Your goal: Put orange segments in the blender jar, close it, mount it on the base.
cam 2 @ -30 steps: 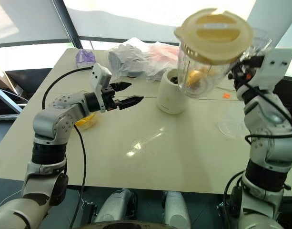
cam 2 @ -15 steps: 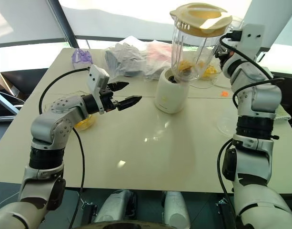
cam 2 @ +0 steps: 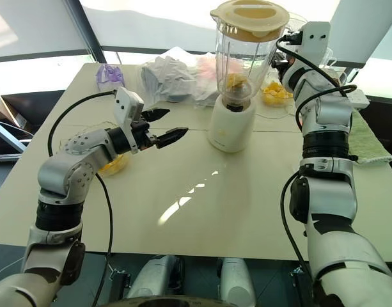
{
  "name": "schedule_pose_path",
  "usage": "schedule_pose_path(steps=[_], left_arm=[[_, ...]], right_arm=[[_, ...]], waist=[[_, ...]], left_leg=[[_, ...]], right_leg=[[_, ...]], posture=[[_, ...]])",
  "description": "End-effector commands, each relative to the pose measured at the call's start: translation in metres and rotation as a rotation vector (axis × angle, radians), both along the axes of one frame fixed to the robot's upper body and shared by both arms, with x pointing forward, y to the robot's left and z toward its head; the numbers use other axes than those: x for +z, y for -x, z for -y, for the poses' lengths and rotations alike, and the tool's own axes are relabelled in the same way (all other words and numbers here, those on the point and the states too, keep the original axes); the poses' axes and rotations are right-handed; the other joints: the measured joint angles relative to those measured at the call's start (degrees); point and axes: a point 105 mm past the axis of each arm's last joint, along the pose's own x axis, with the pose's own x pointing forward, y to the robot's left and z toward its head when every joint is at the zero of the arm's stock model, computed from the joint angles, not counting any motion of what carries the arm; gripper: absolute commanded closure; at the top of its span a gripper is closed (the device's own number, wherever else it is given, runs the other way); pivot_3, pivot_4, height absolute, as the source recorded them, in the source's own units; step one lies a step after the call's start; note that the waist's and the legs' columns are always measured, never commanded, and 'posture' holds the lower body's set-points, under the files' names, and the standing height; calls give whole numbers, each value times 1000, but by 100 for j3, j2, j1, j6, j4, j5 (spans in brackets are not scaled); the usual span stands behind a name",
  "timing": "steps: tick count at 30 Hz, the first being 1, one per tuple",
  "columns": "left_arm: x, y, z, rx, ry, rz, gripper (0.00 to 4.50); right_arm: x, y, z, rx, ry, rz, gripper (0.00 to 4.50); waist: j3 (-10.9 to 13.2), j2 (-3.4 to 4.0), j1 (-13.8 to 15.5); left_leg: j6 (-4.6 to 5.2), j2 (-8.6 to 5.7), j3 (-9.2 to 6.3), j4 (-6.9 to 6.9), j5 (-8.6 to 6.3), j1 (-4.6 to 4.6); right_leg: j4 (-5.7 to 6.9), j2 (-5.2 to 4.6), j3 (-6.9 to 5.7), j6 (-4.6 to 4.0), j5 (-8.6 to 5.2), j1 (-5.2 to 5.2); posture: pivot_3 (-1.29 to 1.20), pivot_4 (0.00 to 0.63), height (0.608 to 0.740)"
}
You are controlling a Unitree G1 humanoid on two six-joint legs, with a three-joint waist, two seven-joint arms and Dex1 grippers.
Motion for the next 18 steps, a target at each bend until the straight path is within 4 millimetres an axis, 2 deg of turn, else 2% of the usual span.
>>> schedule_pose_path(steps=[1,18], left_arm=[[15,5,0,-4,16,70,7],[15,5,2,-15,21,70,7]], right_arm=[[25,6,-3,16,6,78,3604],[17,19,11,-25,43,61,3604]], waist=[[0,0,4],[0,0,5]], left_leg=[[-1,0,0,0,1,0],[-7,0,-1,0,4,3]], right_leg=[[-1,0,0,0,0,0],[2,0,-1,0,0,0]], posture=[[0,150,740],[0,150,740]])
